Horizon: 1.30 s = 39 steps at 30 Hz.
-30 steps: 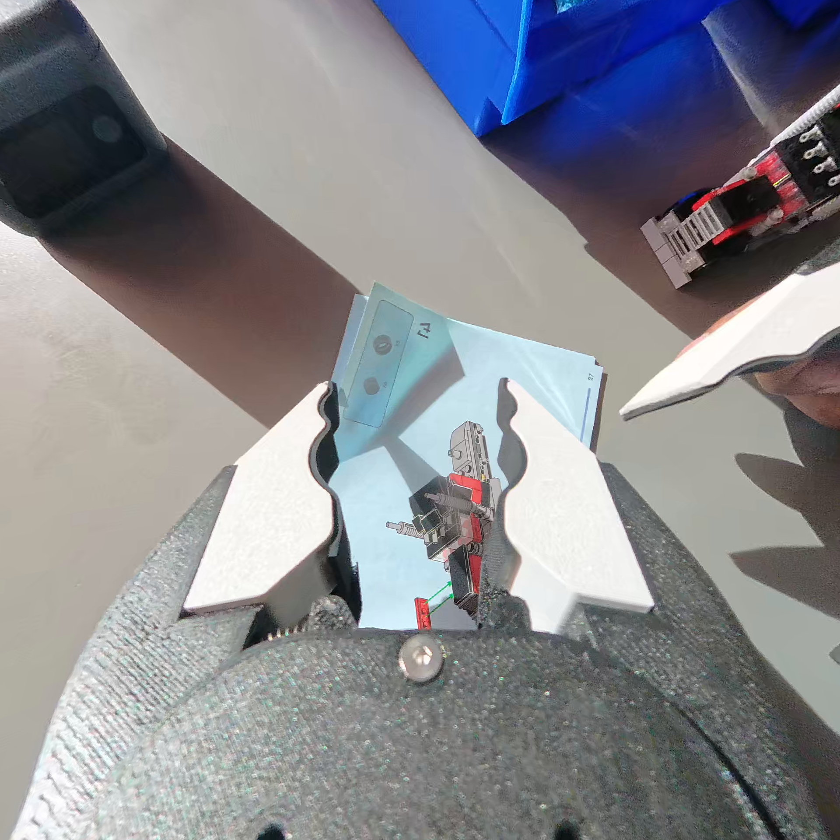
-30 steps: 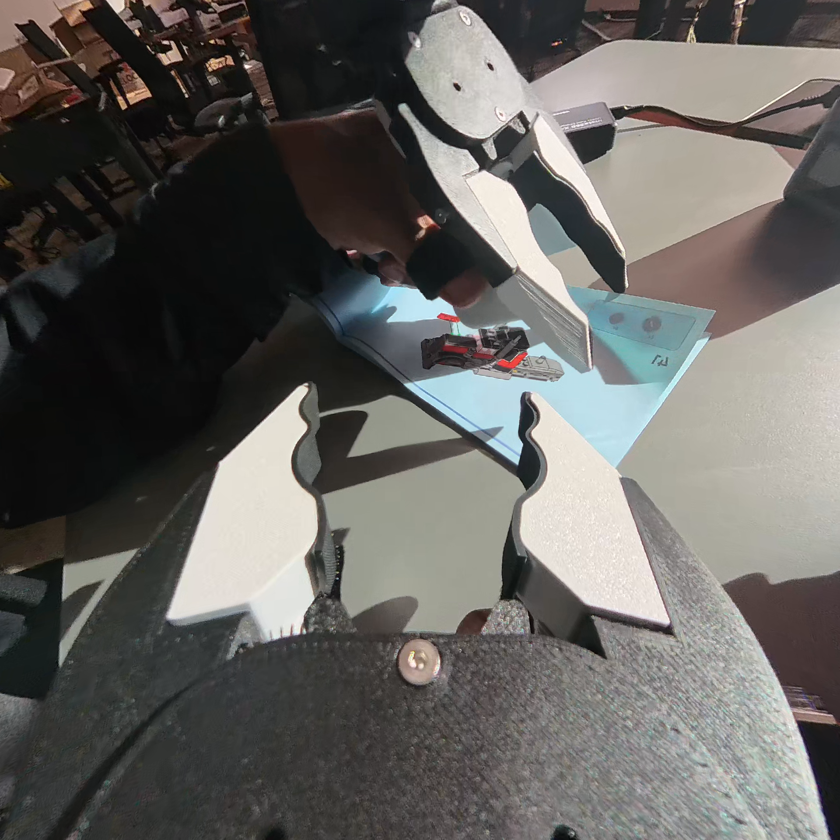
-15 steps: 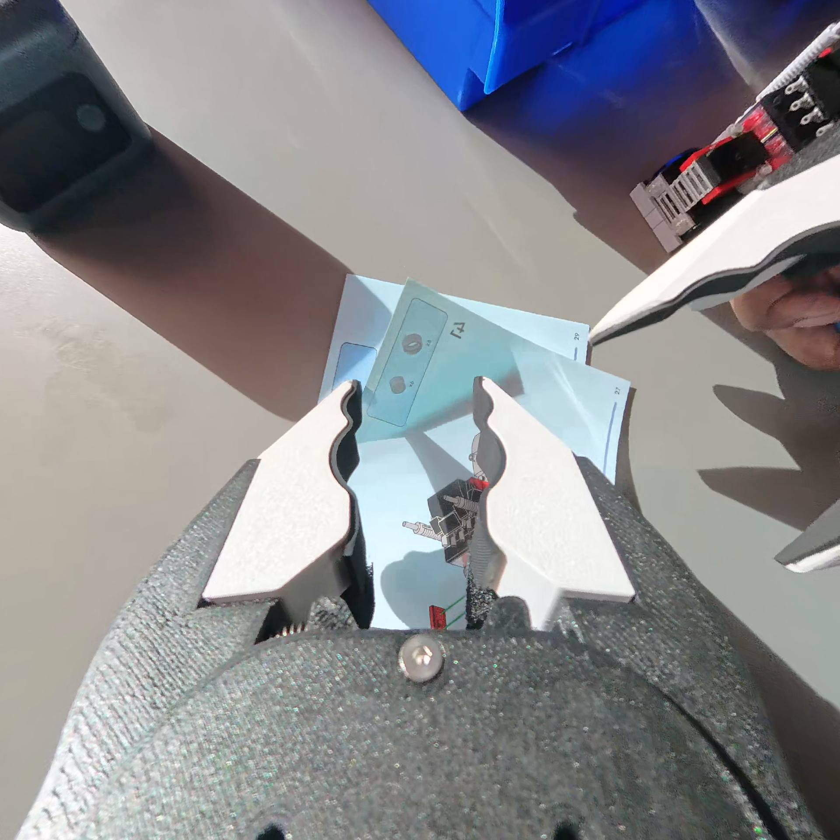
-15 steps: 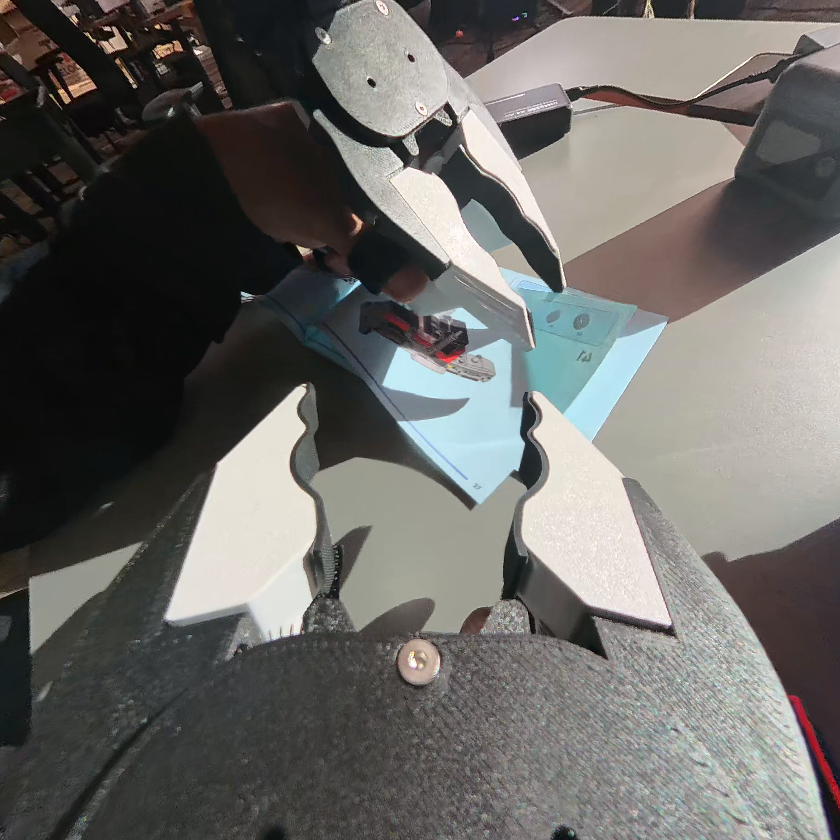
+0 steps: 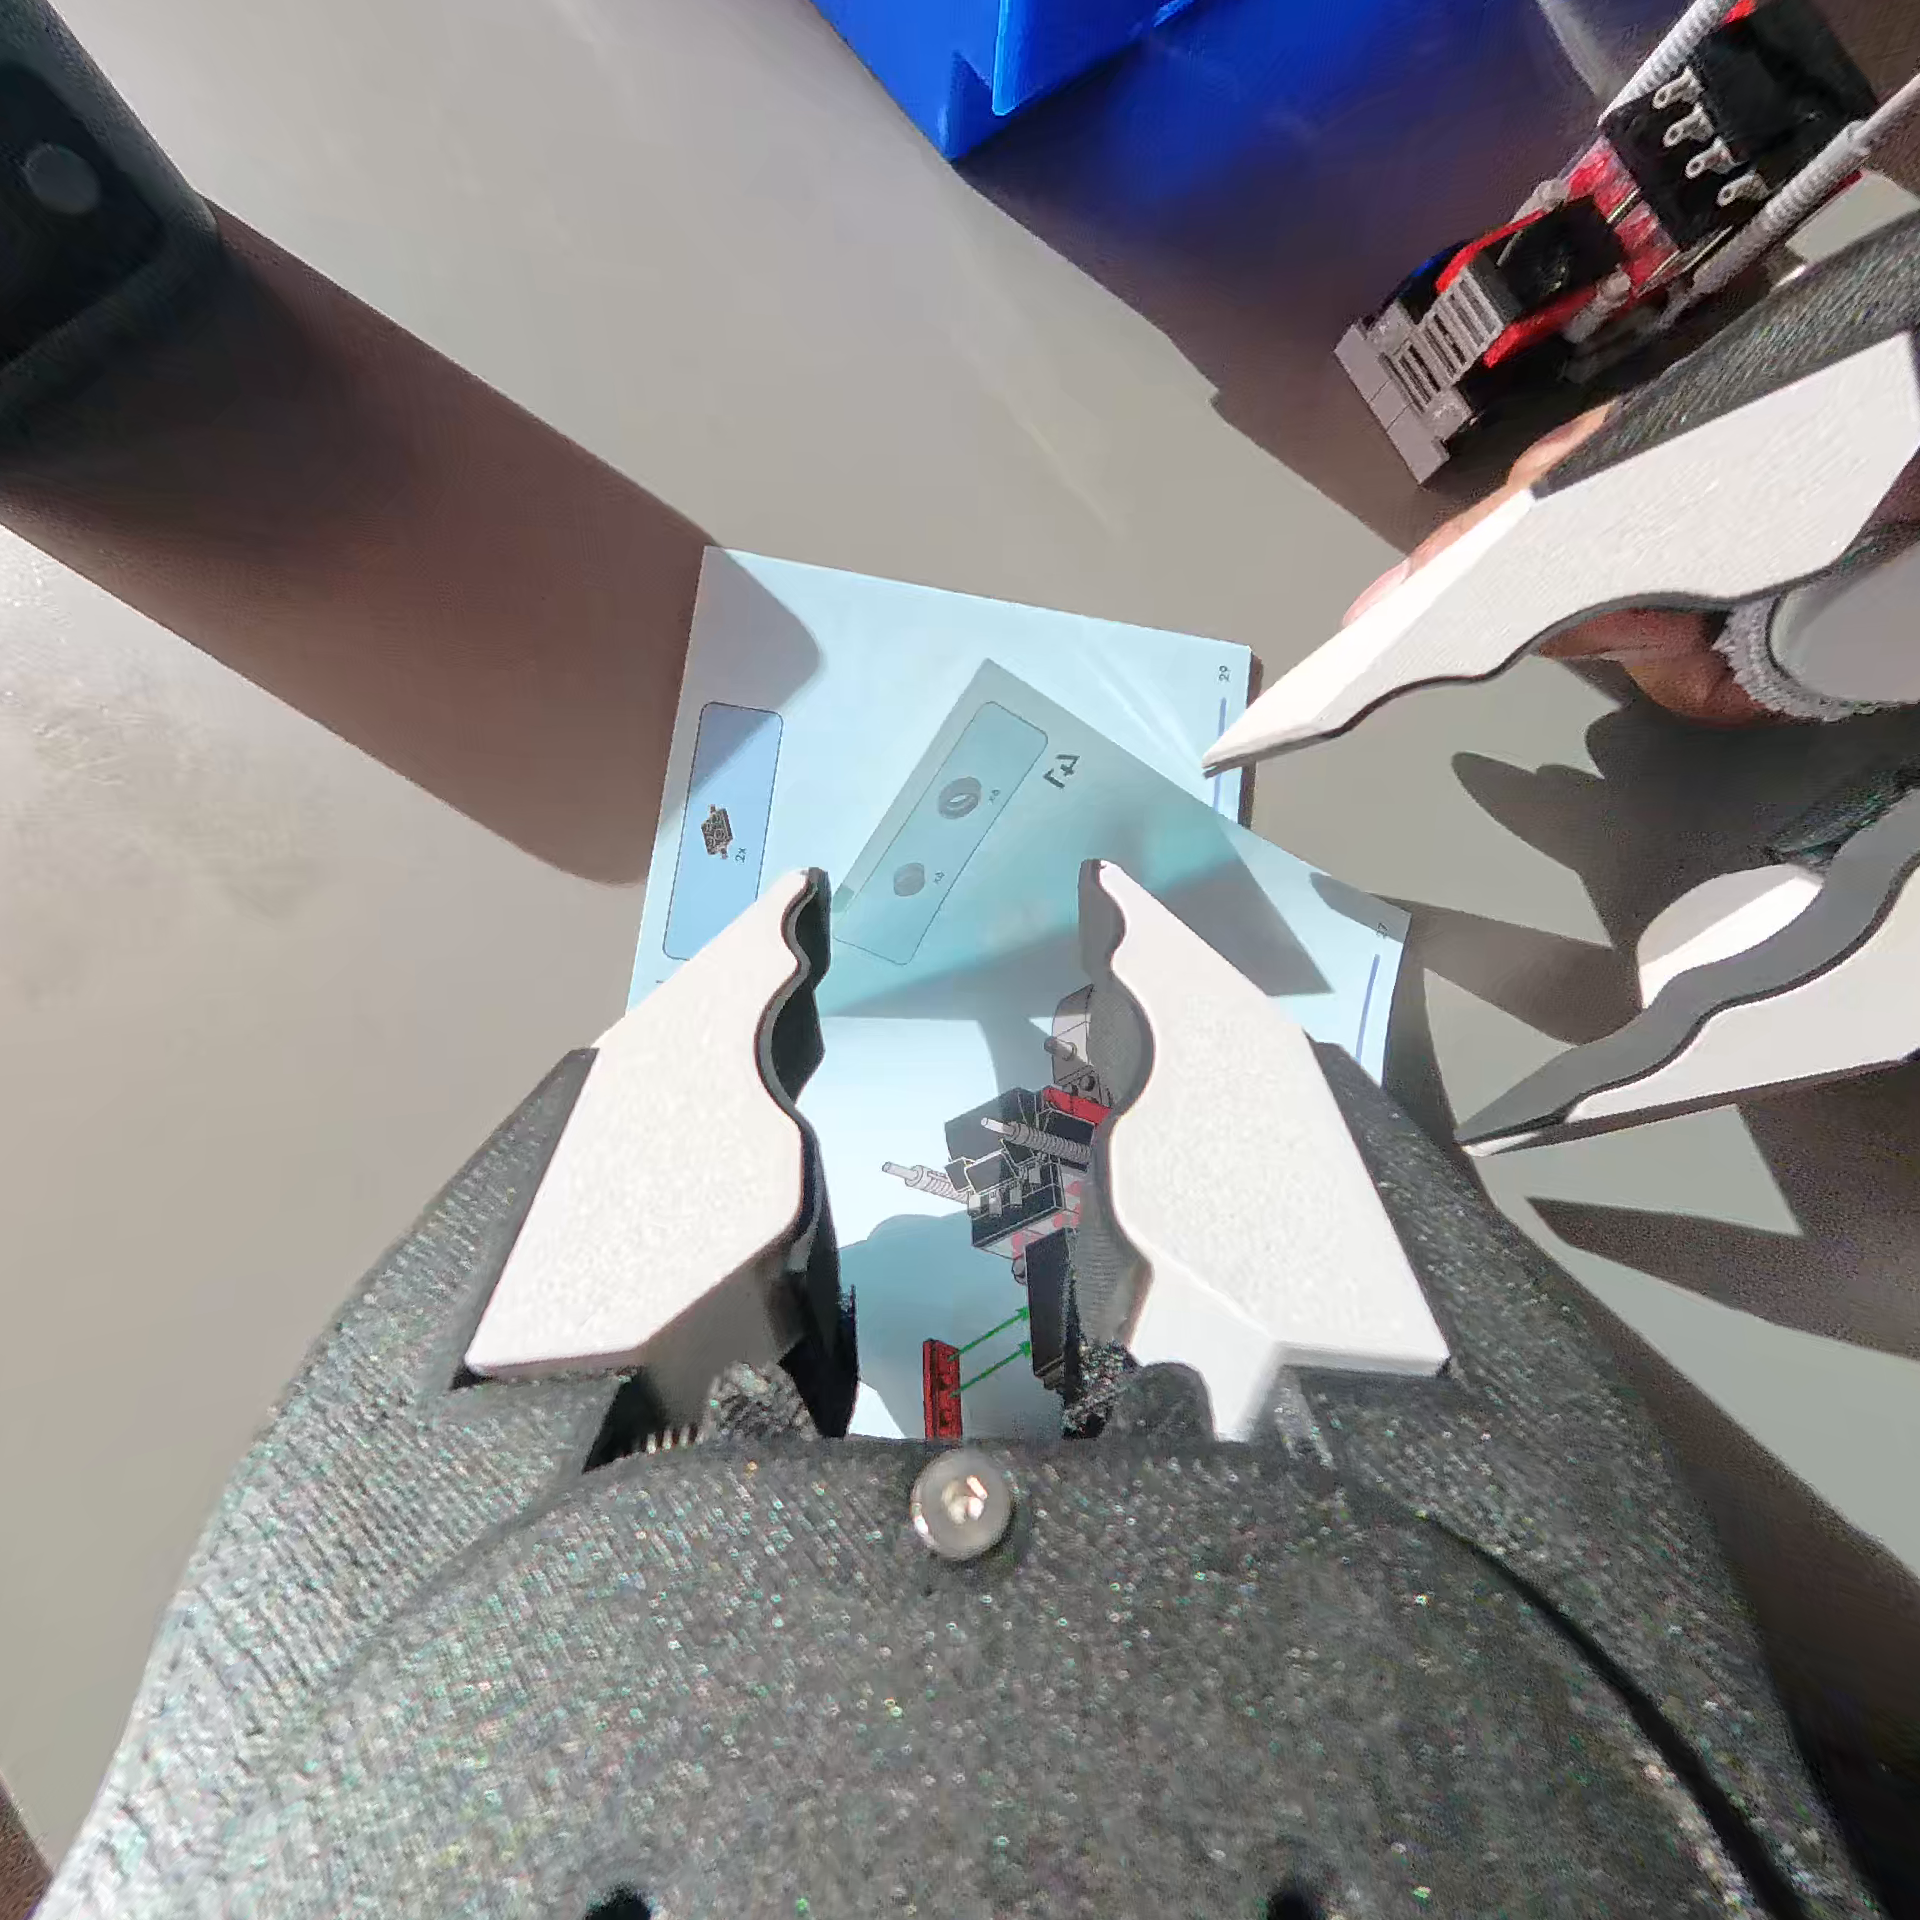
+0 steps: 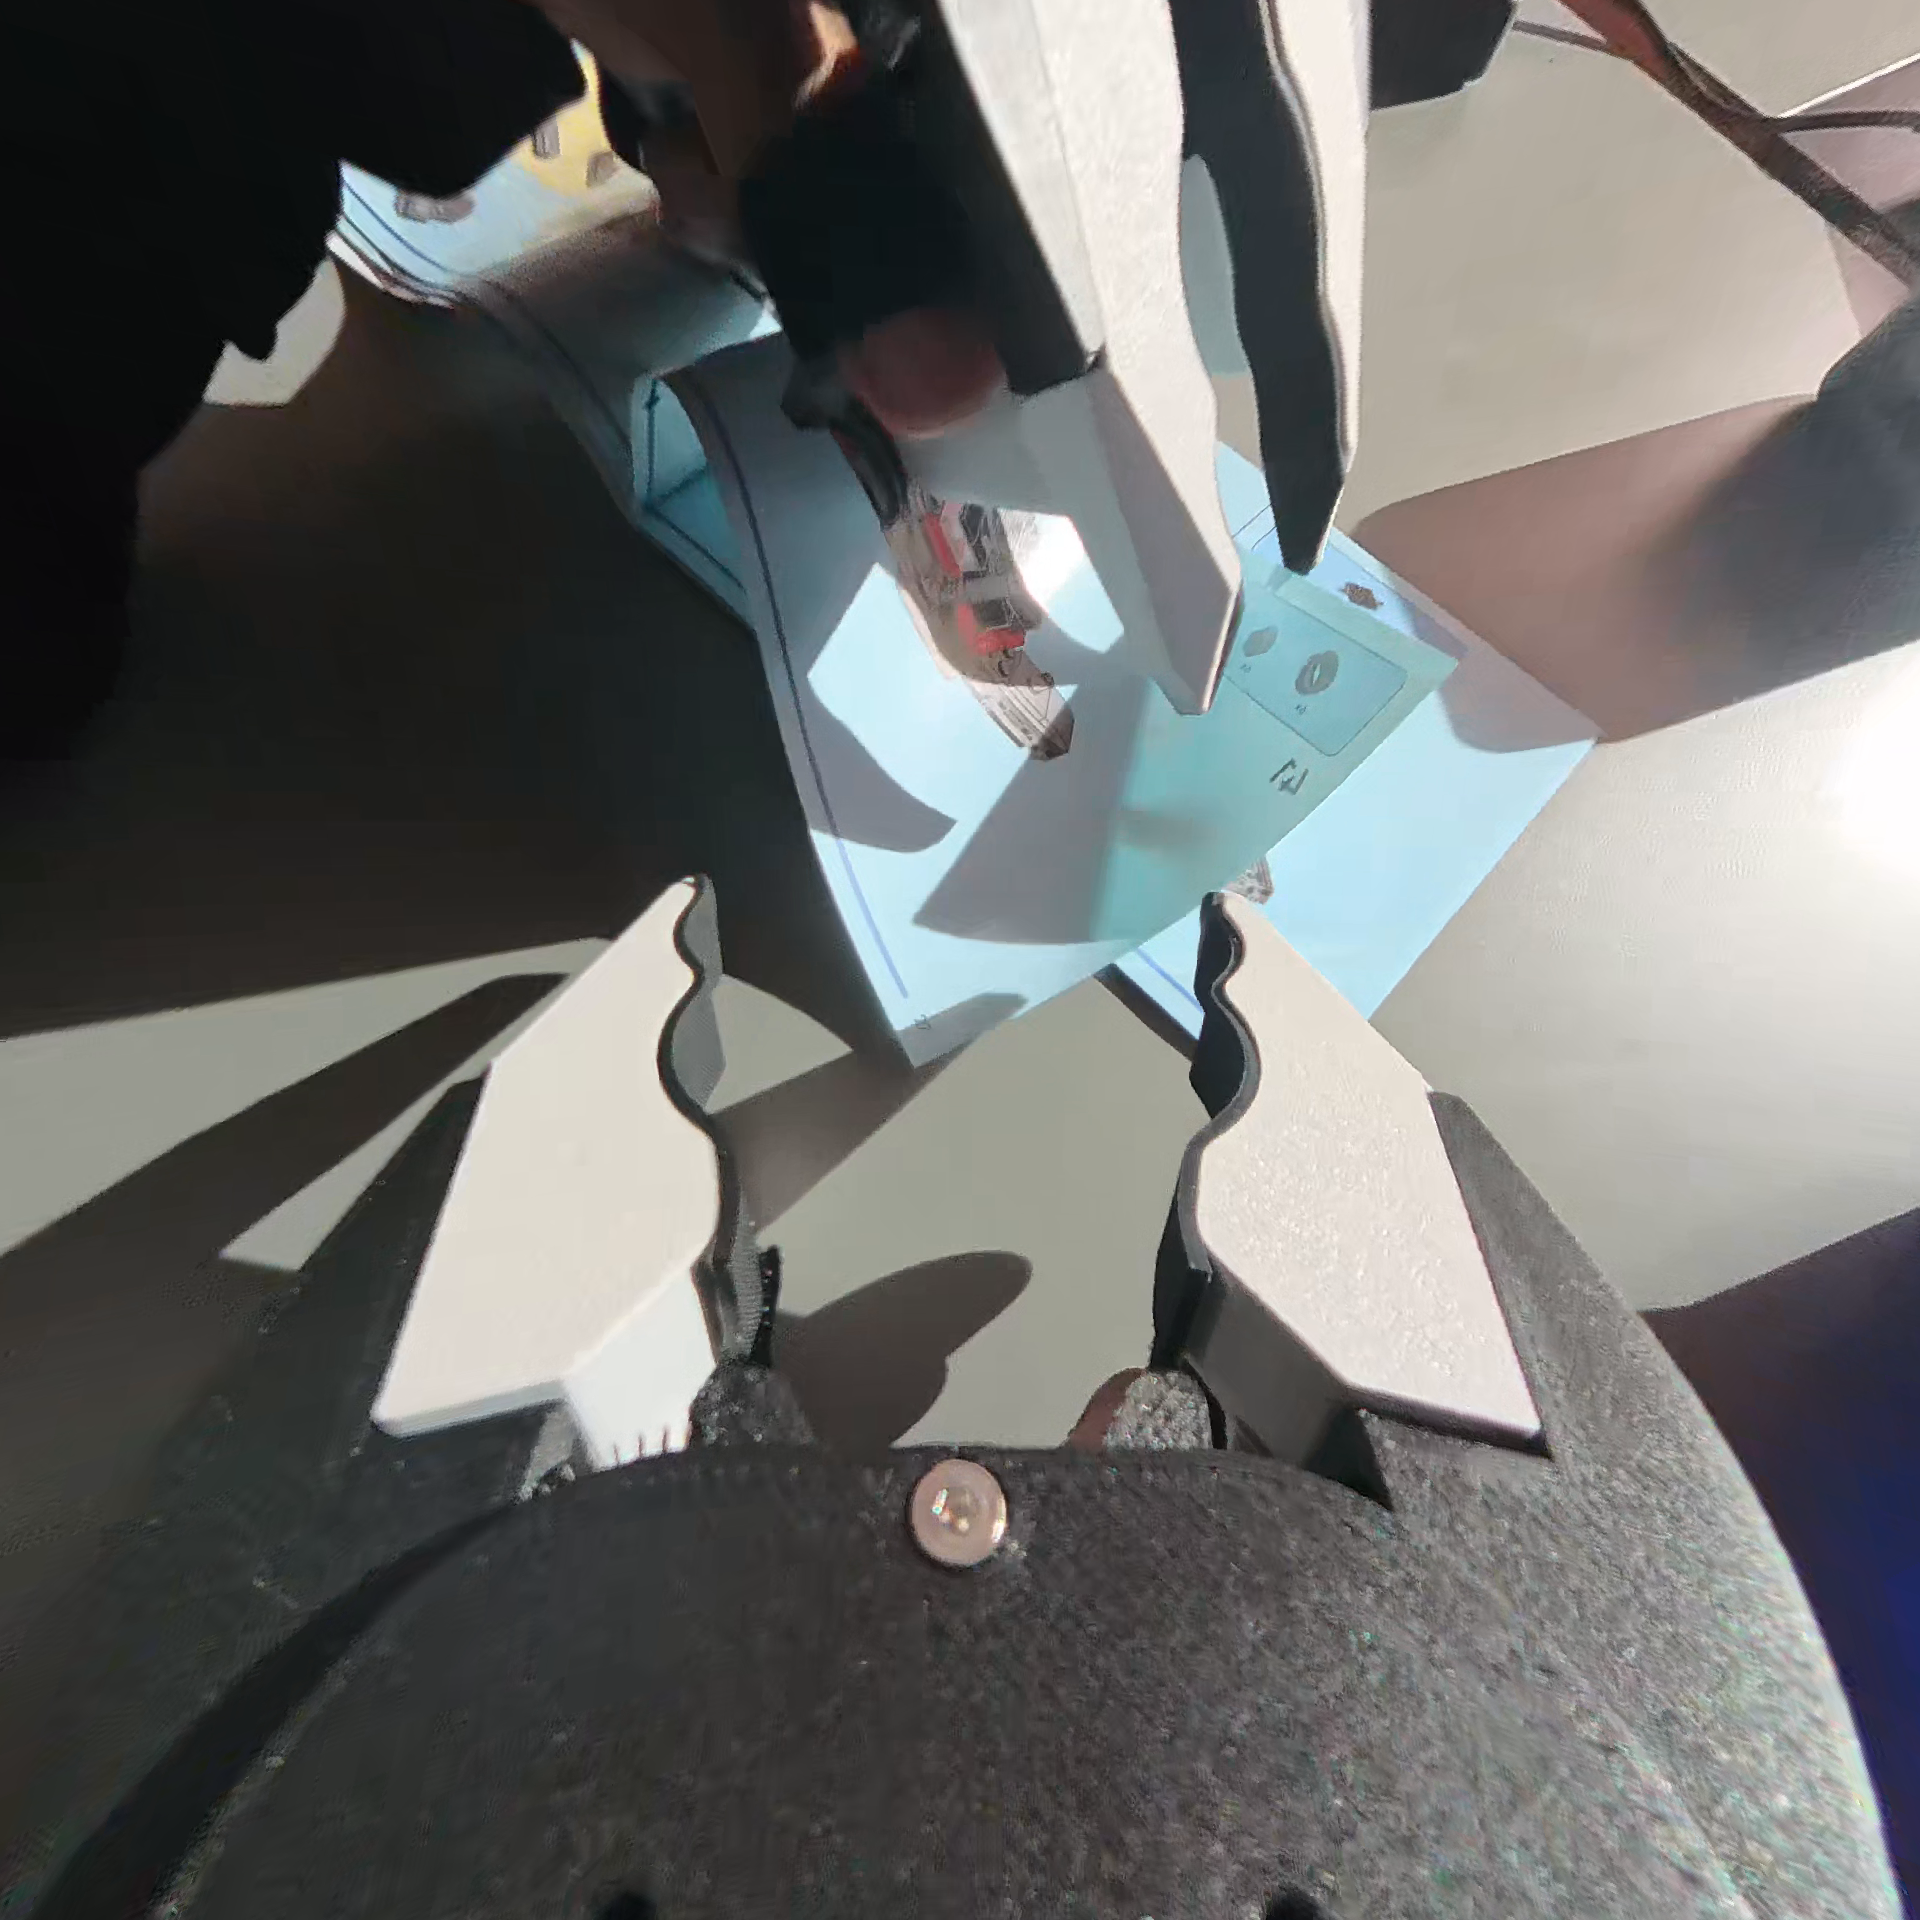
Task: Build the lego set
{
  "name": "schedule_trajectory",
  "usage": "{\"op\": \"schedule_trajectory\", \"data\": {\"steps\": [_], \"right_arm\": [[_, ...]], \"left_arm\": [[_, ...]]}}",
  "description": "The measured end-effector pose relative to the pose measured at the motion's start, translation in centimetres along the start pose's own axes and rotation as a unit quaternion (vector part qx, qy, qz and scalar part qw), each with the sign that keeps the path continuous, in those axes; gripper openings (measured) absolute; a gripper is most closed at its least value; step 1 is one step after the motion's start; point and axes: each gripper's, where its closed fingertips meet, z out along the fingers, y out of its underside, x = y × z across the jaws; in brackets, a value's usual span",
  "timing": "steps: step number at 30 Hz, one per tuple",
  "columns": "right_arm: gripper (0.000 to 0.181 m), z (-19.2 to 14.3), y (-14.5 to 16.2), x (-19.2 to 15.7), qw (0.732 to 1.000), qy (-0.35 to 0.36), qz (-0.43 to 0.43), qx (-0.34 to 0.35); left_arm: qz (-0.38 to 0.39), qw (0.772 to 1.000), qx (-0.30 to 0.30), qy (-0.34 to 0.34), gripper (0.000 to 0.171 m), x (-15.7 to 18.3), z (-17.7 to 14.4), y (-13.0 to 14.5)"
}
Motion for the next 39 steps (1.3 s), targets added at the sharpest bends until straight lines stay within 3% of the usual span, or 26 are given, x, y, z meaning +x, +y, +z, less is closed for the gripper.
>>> {"op": "schedule_trajectory", "data": {"steps": [5, 16, 20, 25, 39], "right_arm": [[0.092, 0.9, 0.2, 0.1, 0.997, 0.035, -0.057, -0.025], [0.054, 0.1, -2.2, 2.5, 0.987, 0.121, -0.095, 0.051], [0.055, 0.2, -2.0, 2.7, 0.989, 0.115, -0.082, 0.045], [0.063, -0.1, -1.4, 2.7, 0.993, 0.096, -0.056, 0.036], [0.071, -0.7, -0.5, 2.7, 0.997, 0.068, -0.028, 0.033]], "left_arm": [[-0.012, 1.0, 0.011, 0.0, 0.049, -0.4, -0.6, 0.1], [-0.028, 0.999, 0.035, 0.005, 0.049, -0.8, -1.5, 0.2], [-0.03, 0.998, 0.04, -0.027, 0.052, -1.9, -1.7, 0.0], [-0.038, 0.993, 0.051, -0.099, 0.071, -4.2, -1.3, -1.0], [-0.011, 0.996, -0.011, -0.084, 0.078, -3.3, 1.2, 0.5]]}}
